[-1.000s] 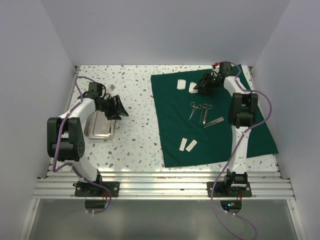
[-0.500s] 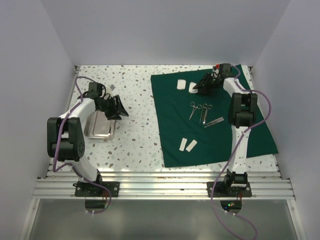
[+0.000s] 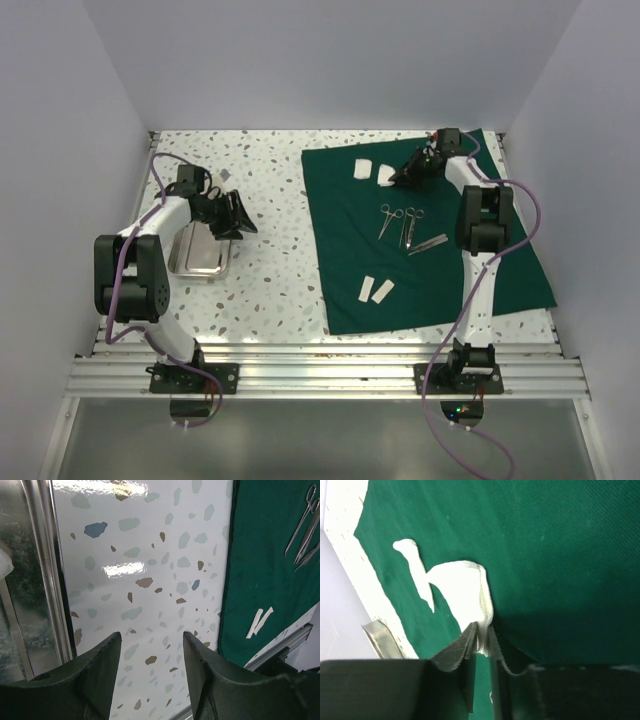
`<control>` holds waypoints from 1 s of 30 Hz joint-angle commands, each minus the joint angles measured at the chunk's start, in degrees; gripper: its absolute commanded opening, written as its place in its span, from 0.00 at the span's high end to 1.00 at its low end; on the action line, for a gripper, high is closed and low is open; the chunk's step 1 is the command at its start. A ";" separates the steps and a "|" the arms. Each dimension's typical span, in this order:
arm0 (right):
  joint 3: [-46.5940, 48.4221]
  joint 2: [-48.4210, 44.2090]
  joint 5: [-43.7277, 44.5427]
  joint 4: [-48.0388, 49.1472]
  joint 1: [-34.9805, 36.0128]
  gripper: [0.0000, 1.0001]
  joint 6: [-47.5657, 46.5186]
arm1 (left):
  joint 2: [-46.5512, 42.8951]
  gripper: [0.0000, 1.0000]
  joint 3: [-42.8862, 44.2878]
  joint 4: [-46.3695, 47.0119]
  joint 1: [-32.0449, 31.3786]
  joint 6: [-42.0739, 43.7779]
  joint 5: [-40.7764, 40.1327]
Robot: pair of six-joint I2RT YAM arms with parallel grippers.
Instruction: Prepare the surgical pack
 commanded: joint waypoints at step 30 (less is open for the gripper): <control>3.21 -1.49 -2.56 27.54 8.79 1.00 19.53 | -0.31 0.43 -0.26 1.10 -0.03 1.51 1.52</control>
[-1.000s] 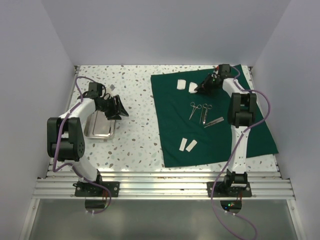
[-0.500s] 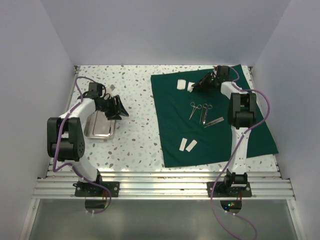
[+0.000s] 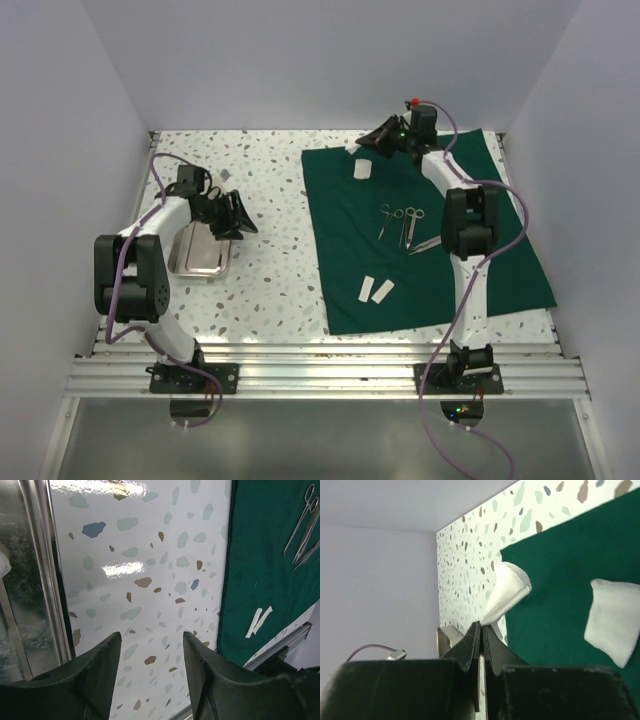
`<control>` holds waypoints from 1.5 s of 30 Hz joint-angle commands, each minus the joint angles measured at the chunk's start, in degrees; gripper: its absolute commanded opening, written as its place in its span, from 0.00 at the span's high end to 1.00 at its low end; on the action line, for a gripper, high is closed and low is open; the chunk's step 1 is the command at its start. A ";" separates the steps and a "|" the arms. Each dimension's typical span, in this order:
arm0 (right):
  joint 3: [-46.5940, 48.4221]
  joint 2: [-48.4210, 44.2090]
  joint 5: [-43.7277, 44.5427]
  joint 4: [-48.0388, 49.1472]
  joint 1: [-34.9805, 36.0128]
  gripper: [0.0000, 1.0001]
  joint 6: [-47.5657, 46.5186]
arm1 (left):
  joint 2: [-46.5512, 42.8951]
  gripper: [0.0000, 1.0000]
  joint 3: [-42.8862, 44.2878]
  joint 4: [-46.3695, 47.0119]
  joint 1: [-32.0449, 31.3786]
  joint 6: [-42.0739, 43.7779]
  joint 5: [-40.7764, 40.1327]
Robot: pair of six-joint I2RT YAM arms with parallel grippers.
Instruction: Prepare the surgical pack
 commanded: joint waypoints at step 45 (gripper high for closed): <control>-4.98 -0.64 5.71 3.69 0.90 1.00 -9.28 | 1.10 0.44 0.31 0.97 0.50 1.42 2.02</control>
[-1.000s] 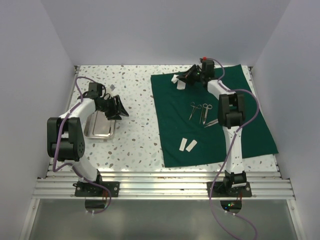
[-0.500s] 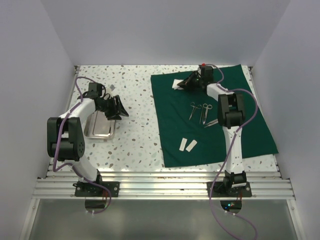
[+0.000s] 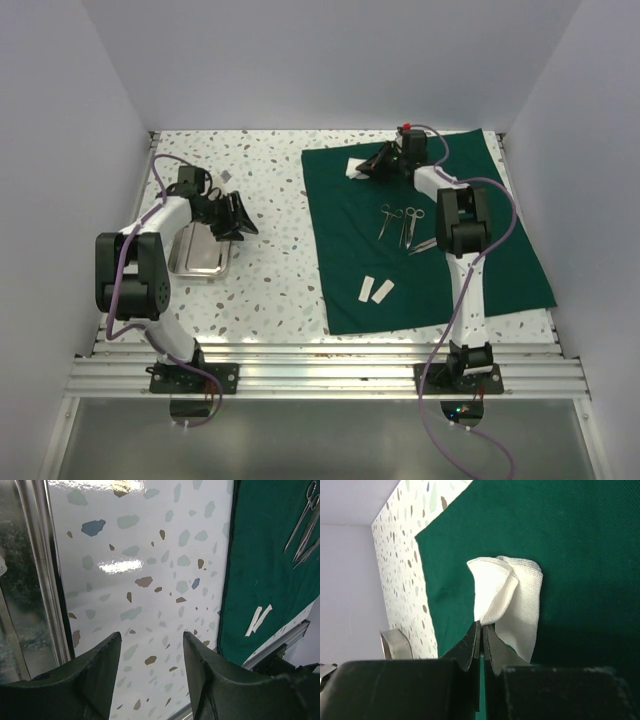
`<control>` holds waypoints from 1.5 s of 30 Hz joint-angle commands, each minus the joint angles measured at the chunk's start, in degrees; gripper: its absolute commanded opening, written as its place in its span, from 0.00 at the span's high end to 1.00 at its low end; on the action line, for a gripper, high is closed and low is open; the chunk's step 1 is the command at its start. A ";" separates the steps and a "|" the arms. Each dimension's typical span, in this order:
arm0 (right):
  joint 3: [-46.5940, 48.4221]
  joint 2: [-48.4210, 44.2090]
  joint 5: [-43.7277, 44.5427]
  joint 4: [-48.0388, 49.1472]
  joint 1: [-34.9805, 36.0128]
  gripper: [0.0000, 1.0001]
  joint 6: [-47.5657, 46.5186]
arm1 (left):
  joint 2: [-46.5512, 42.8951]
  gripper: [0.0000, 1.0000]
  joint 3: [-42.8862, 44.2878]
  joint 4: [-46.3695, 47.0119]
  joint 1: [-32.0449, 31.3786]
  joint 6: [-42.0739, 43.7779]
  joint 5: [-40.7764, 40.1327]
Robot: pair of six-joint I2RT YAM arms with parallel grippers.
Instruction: Prepare the surgical pack
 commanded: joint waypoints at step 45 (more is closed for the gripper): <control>-0.35 -6.28 6.18 -6.66 -0.26 0.78 -7.55 | 0.60 0.44 -0.37 1.32 0.76 1.31 2.33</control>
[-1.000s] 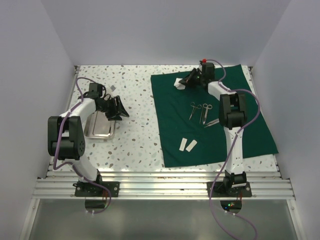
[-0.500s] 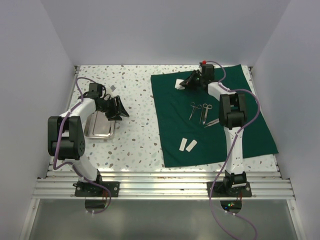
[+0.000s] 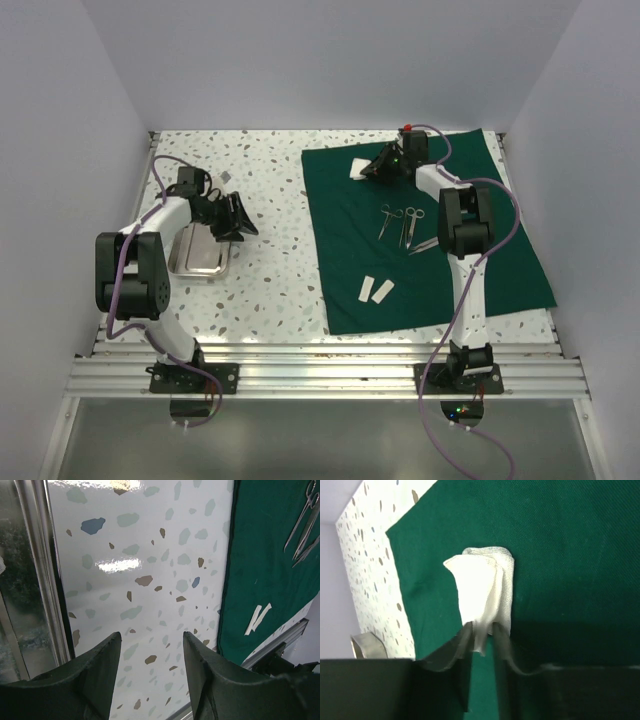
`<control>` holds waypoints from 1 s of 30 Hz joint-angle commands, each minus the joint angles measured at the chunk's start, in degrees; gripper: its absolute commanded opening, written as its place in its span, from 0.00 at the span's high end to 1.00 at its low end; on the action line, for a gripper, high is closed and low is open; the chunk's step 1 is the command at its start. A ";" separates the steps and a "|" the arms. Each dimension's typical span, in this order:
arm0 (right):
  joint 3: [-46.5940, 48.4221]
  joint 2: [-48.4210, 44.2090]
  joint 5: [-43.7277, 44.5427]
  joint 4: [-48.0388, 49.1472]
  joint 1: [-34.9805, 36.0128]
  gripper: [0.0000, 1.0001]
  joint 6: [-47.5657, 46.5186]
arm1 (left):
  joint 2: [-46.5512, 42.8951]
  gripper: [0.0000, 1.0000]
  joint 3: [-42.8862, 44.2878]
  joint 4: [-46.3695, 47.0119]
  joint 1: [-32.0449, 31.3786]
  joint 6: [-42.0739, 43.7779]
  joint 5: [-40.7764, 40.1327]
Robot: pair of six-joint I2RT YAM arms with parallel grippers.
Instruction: Prepare the surgical pack
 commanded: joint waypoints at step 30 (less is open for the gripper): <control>10.12 1.79 -4.39 -8.01 -2.80 0.43 -4.77 | -0.06 0.43 -0.48 1.37 0.52 0.65 1.72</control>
